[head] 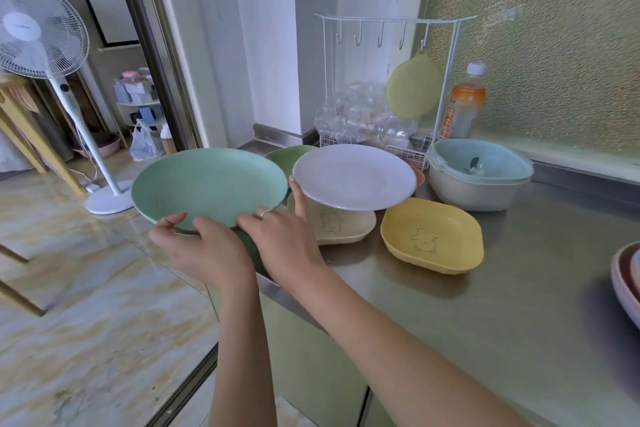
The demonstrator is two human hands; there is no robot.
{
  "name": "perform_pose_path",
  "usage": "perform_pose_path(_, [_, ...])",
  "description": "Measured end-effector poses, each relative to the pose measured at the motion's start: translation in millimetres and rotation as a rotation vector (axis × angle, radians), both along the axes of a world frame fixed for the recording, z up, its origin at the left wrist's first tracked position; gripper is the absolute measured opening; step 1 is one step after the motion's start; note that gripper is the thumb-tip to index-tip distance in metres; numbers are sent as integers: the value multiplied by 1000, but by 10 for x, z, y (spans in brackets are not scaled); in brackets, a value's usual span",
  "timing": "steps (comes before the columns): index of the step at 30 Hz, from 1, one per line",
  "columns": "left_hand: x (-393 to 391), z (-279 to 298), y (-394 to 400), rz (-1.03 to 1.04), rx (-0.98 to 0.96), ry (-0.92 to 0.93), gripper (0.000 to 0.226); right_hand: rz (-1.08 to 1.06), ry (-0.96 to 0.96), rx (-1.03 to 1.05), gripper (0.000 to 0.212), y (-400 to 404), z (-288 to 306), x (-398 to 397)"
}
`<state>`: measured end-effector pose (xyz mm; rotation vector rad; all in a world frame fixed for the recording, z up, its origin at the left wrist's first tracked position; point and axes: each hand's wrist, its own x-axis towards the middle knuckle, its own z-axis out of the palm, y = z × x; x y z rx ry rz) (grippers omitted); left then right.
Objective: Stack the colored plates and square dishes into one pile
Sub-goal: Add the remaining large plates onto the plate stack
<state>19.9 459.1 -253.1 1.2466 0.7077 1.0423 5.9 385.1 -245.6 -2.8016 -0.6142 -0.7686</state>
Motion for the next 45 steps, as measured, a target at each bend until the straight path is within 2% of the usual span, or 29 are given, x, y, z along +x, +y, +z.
perform_pose_path(2, [-89, 50, -127, -15, 1, -69, 22, 7, -71, 93, 35, -125, 37, -81])
perform_pose_path(4, [-171, 94, -286, -51, 26, -95, 13, 21, -123, 181, 37, -268, 94, -166])
perform_pose_path(7, [-274, 141, -543, -168, 29, -122, 23, -7, -204, 228, 28, -563, 167, -328])
perform_pose_path(12, [-437, 252, -1089, -450, -23, -235, 43, -174, -354, 220, 37, -1414, 171, -841])
perform_pose_path(14, [-553, 241, -1443, -602, 1, -299, 49, -278, -357, 208, 39, -1784, 160, -1121])
perform_pose_path(17, [-808, 194, -2052, -891, 36, -230, 58, -455, -382, 188, 37, -2340, 134, -1576])
perform_pose_path(20, [-1093, 159, -2637, -1208, 134, -240, 67, -653, -392, 164, 30, -2853, 96, -2062])
perform_pose_path(22, [-1279, 142, -2960, -1345, 234, -223, 69, -758, -373, 176, 27, -3124, 54, -2370])
perform_pose_path(26, [-1541, 82, -3421, -1555, 421, -198, 75, -889, -286, 218, 36, -3454, -9, -2831])
perform_pose_path(30, [-1626, -7, -3646, -1600, 577, -80, 84, -944, -155, 292, 28, -3611, -42, -3003])
perform_pose_path(34, [-1583, -43, -3704, -1522, 660, -20, 85, -1032, -157, 141, 10, -3683, -47, -3074])
perform_pose_path(37, [-1436, -39, -3685, -1468, 642, -12, 82, -1095, -235, 130, 21, -3699, 13, -3116])
perform_pose_path(39, [-1276, 2, -3686, -1520, 531, -4, 75, -1112, -274, 220, 27, -3758, 80, -3111])
perform_pose_path(41, [-1108, 54, -3758, -1615, 457, 19, 62, -1129, -286, 400, 24, -3909, 131, -3046])
perform_pose_path(45, [-919, 103, -3958, -1807, 470, 79, 53, -1124, 6, 971, 52, -4185, 176, -2850])
